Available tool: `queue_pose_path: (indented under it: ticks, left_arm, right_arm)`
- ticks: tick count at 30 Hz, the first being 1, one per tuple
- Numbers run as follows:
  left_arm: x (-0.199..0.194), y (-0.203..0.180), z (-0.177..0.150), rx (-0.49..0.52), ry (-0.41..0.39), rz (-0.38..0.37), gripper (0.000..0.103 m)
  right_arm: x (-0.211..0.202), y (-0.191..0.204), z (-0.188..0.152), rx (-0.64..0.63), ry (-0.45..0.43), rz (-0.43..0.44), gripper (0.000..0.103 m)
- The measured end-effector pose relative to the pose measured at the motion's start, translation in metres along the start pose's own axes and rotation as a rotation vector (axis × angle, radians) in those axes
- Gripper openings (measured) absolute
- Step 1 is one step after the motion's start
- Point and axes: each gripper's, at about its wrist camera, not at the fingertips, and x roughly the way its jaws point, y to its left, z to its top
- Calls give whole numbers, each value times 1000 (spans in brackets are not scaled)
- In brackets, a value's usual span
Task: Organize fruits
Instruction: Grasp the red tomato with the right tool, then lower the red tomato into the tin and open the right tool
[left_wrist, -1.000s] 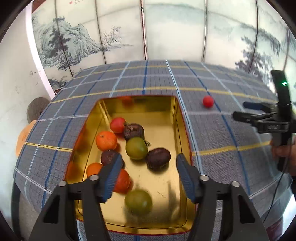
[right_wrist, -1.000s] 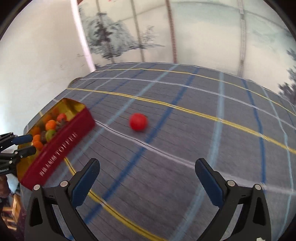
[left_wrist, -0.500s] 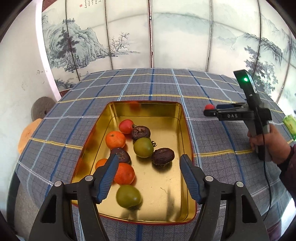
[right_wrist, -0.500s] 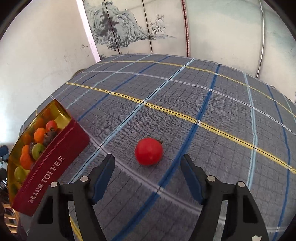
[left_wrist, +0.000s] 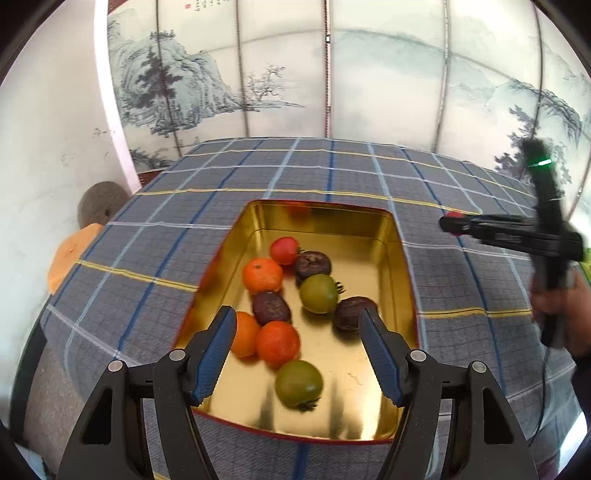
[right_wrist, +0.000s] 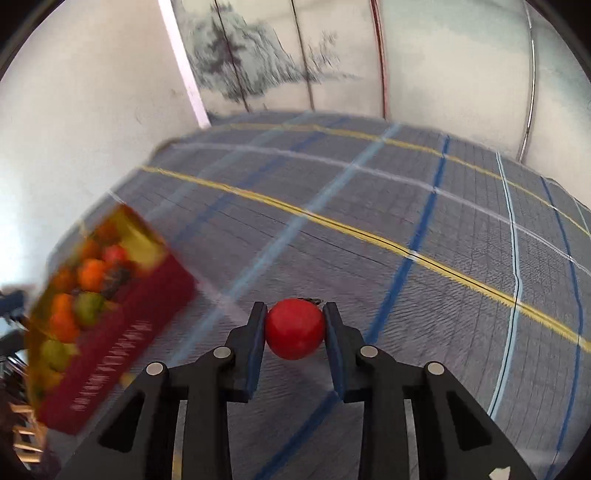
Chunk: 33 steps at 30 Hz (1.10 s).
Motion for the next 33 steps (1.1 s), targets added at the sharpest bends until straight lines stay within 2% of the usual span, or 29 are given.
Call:
queue_pose_path:
  ticks: [4,7,12,17,24,30,33]
  left_arm:
    - [-4,3,-2,-1,1,33,70]
    - [-10,7,-4,-1,-11,64,79]
    - [-24,15,-8,6,-48,114,83]
    - [-31,22,-9,4,-63,137,86]
    - [-36,32,-9,-30,-75,129,87]
    - [-47,35,-8,-29,-118,107,88]
    - [-55,37,-8,-33,-151,97,94]
  right_arm:
    - [-26,52,3,-55,-55,106,29]
    - [-27,91,3,-100,-49,178,29]
    - [-13,133,-3,-141,-18,232,29]
    - [0,147,-8,-127,5,251,29]
    - [9,159,-9,-125,22,242,29]
    - [15,165,-9,-126,34,233,30]
    - [18,167,-9,-127,35,228,30]
